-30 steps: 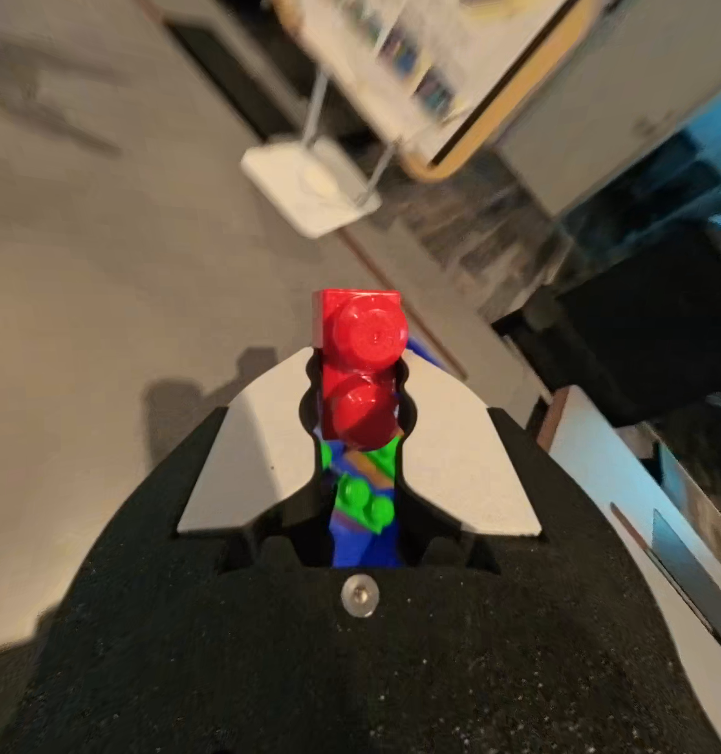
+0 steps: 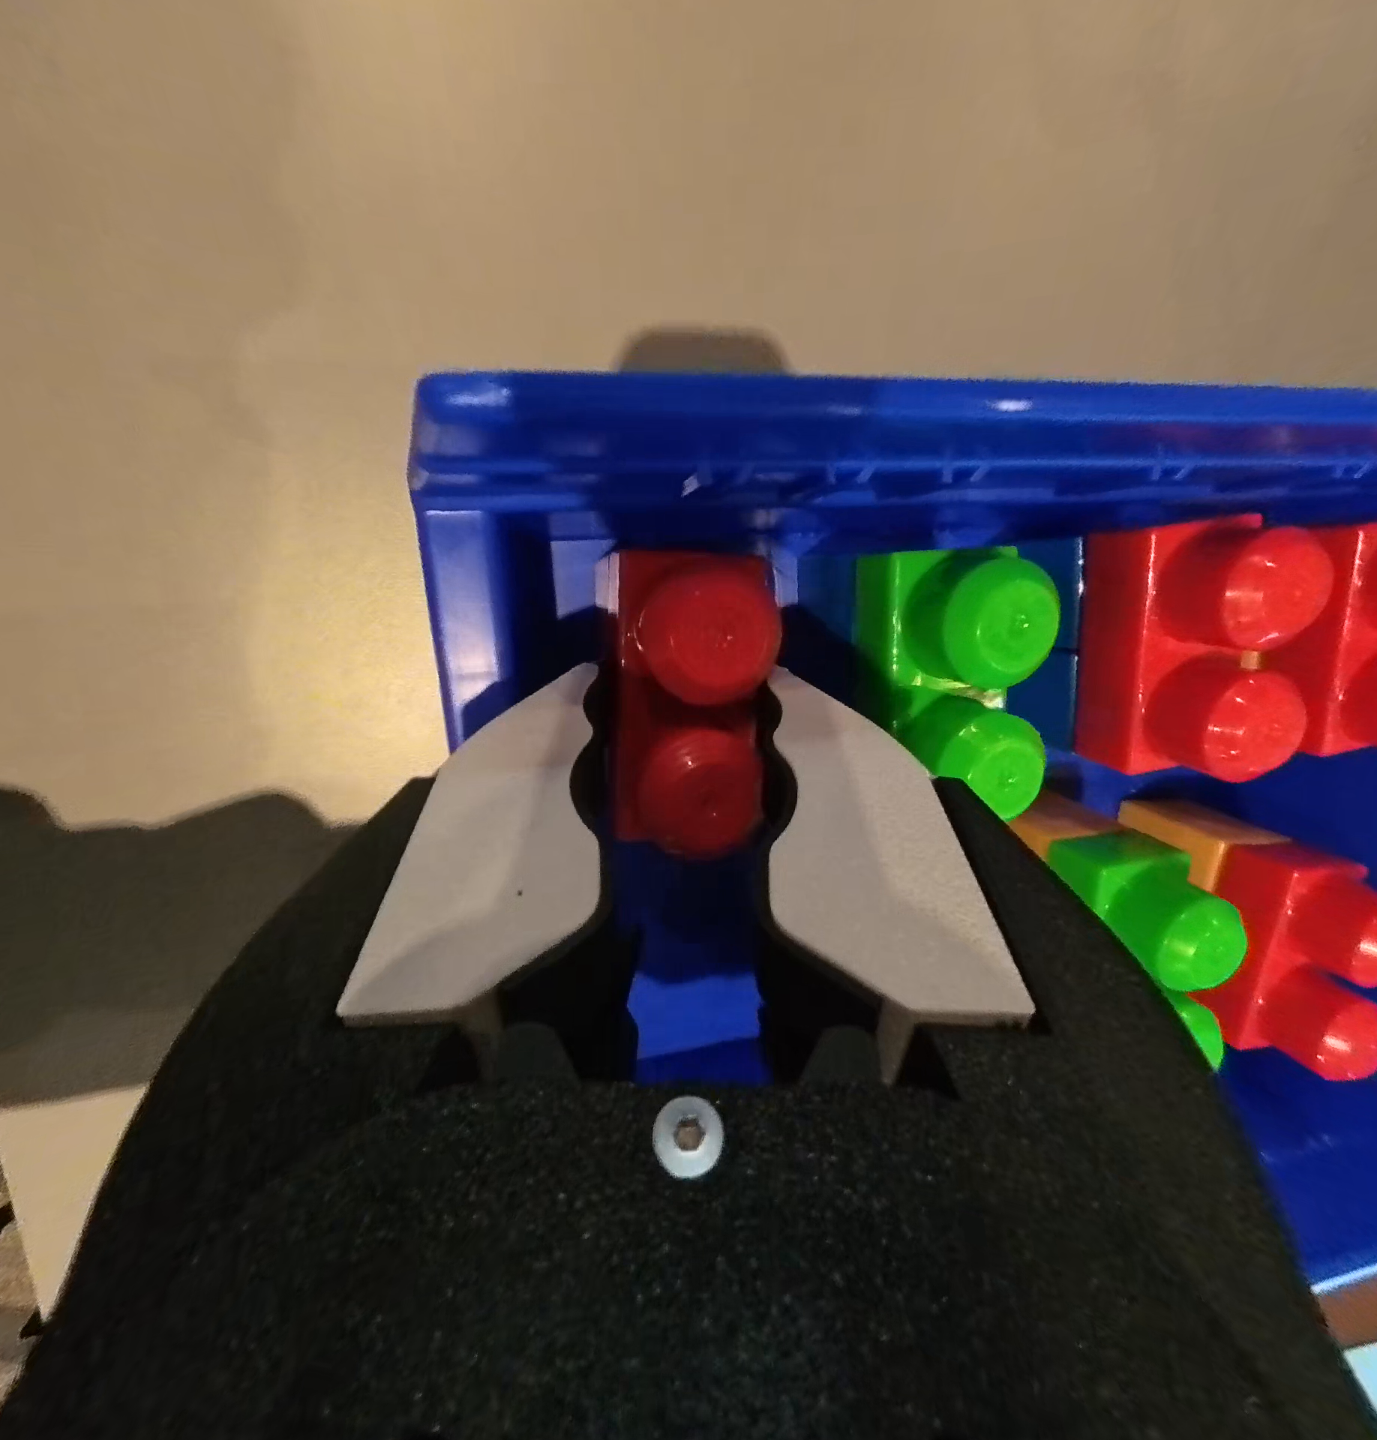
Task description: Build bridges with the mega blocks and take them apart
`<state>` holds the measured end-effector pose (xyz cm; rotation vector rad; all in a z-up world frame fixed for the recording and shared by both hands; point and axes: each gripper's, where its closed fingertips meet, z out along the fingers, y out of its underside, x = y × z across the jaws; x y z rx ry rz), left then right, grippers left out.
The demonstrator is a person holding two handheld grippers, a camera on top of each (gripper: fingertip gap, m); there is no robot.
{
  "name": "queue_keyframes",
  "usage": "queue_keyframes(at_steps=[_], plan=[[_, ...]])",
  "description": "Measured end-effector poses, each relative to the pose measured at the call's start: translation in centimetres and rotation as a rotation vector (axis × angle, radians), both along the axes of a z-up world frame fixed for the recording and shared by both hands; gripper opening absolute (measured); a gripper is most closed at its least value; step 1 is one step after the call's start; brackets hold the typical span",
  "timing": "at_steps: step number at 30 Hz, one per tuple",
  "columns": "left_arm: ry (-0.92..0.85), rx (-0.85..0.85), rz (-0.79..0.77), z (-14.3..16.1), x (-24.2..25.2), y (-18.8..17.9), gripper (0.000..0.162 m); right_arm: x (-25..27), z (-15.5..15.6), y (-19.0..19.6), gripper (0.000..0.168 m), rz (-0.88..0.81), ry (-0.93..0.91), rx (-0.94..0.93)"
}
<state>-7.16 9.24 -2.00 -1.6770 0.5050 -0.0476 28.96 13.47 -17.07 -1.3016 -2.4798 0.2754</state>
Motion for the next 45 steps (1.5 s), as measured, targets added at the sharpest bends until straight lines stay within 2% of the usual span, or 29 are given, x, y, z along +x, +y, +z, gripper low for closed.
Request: queue_keyframes(at_steps=[4, 10, 14, 16, 20, 23, 26, 28, 30, 33, 35, 40, 42, 45], plan=[[-0.009, -0.002, -0.003, 0.1, -0.1, -0.1, 0.111, 0.1, 0.0, 0.2, 0.037, -0.005, -0.023, 0.0], [-0.026, 0.003, -0.007, 0.5, -0.3, -0.3, 0.111, 0.6, 0.3, 0.1, 0.048, -0.029, -0.047, -0.001], [-0.036, 0.009, -0.007, 0.8, -0.5, -0.6, 0.111, 1.2, 2.4, 0.7, 0.049, -0.109, -0.007, 0.043], [-0.039, 0.015, -0.004, 1.1, -0.7, -0.7, 0.111, 0.8, 5.1, 1.9, 0.048, -0.179, 0.143, 0.097], [-0.051, 0.024, 0.014, 1.8, -1.4, -1.2, 0.11, -1.1, 12.5, 3.1, 0.051, -0.328, 0.618, 0.146], [-0.068, 0.033, 0.031, 2.5, -2.1, -1.7, 0.109, -3.9, 17.5, 0.9, 0.048, -0.366, 0.919, 0.187], [-0.106, 0.039, 0.058, 3.2, -3.1, -2.2, 0.107, -7.9, 20.1, -1.8, 0.044, -0.456, 1.11, 0.222], [-0.135, 0.042, 0.083, 3.6, -4.0, -2.5, 0.105, -11.2, 21.6, -3.8, 0.032, -0.516, 1.312, 0.198], [-0.163, 0.047, 0.101, 3.9, -4.8, -2.7, 0.103, -14.9, 21.4, -5.0, 0.034, -0.571, 1.412, 0.123], [-0.187, 0.054, 0.115, 4.3, -5.7, -3.2, 0.104, -20.4, 19.9, -4.8, 0.037, -0.69, 1.517, 0.045], [-0.189, 0.057, 0.133, 4.5, -6.2, -3.6, 0.104, -24.2, 18.0, -4.7, 0.039, -0.757, 1.545, -0.013], [-0.155, 0.058, 0.235, 4.7, -8.9, -4.9, 0.101, -30.7, 12.5, -5.1, 0.038, -0.879, 1.544, 0.045], [-0.165, 0.062, 0.266, 4.9, -10.1, -5.6, 0.099, -32.2, 11.0, -6.4, 0.038, -0.86, 1.539, 0.029], [-0.158, 0.049, 0.332, 5.0, -12.4, -6.9, 0.095, -33.5, 10.0, -8.0, 0.037, -0.718, 1.518, 0.164]])
